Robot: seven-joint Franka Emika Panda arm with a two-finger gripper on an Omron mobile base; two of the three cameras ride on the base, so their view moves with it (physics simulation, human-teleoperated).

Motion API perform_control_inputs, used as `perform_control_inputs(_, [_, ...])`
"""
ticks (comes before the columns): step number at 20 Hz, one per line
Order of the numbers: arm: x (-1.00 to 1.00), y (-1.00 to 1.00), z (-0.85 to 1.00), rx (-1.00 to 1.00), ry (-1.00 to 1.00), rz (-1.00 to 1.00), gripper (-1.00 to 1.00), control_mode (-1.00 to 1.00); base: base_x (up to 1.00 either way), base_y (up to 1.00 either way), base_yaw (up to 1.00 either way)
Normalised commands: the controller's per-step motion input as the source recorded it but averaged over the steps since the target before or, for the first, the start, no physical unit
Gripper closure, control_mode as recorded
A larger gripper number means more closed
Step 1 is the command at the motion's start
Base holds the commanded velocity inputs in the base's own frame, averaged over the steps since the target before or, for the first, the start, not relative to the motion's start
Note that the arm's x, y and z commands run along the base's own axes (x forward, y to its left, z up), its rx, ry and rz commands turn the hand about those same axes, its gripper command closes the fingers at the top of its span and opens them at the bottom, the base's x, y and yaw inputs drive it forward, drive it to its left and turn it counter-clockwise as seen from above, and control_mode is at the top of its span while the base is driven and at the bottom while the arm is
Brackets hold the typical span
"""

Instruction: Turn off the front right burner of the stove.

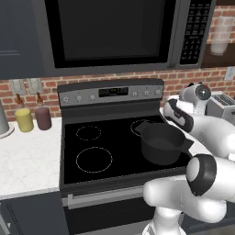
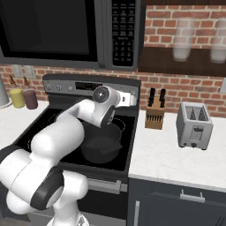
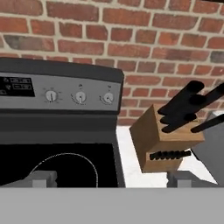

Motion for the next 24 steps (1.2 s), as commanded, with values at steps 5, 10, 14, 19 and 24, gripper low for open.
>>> perform_control_inputs(5, [0.62, 0.00, 0.00, 0.00, -0.03, -0.03, -1.00, -1.00, 0.00, 0.00, 0.00])
perform_control_inputs(10, [0.52, 0.00, 0.00, 0.00, 0.00, -0.01, -1.00, -1.00, 0.00, 0.00, 0.00])
perform_control_inputs(14, [0.49, 0.00, 0.00, 0.00, 0.00, 0.00, -1.00, -1.00, 0.00, 0.00, 0.00])
perform_control_inputs(19, [0.38, 0.00, 0.00, 0.00, 0.00, 0.00, -1.00, -1.00, 0.00, 0.00, 0.00])
perform_control_inputs(24, [0.20, 0.00, -0.05, 0.00, 0.00, 0.00, -1.00, -1.00, 0.00, 0.00, 0.00])
